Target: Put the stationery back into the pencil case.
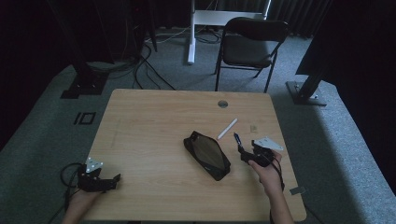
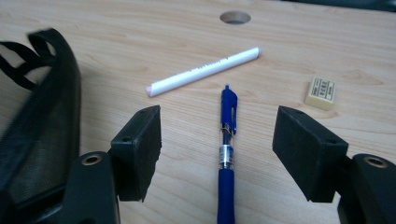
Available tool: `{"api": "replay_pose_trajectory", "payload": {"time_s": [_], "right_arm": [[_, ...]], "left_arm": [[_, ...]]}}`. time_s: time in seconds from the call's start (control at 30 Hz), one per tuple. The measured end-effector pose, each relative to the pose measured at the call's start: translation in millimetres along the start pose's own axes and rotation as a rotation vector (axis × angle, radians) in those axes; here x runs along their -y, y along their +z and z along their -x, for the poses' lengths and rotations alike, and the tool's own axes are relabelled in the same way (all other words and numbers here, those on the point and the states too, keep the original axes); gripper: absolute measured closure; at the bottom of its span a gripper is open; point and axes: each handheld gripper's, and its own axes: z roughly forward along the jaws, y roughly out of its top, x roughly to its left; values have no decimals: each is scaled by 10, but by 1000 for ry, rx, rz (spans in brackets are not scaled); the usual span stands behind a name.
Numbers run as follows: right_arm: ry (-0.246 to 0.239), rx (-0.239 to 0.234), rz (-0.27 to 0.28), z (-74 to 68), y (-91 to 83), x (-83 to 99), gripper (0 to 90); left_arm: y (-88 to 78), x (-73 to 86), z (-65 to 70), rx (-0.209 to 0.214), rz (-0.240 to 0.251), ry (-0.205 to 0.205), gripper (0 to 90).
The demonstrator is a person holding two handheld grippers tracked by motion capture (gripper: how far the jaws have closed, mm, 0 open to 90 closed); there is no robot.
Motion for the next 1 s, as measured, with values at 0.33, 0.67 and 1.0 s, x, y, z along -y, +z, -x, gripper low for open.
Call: {"api": "replay_pose_trajectory", "payload": {"time_s": [0.33, 0.67, 1.0], "right_arm": [[-5, 23, -68, 88, 287, 37, 359], [-24, 36, -120, 158, 469, 15, 445], [-56, 31, -169, 143, 617, 29, 527]], "left_arm": [[0, 0, 0, 0, 0, 0, 1], [0, 0, 0, 0, 0, 0, 1], [0, 0, 0, 0, 0, 0, 1]]}}
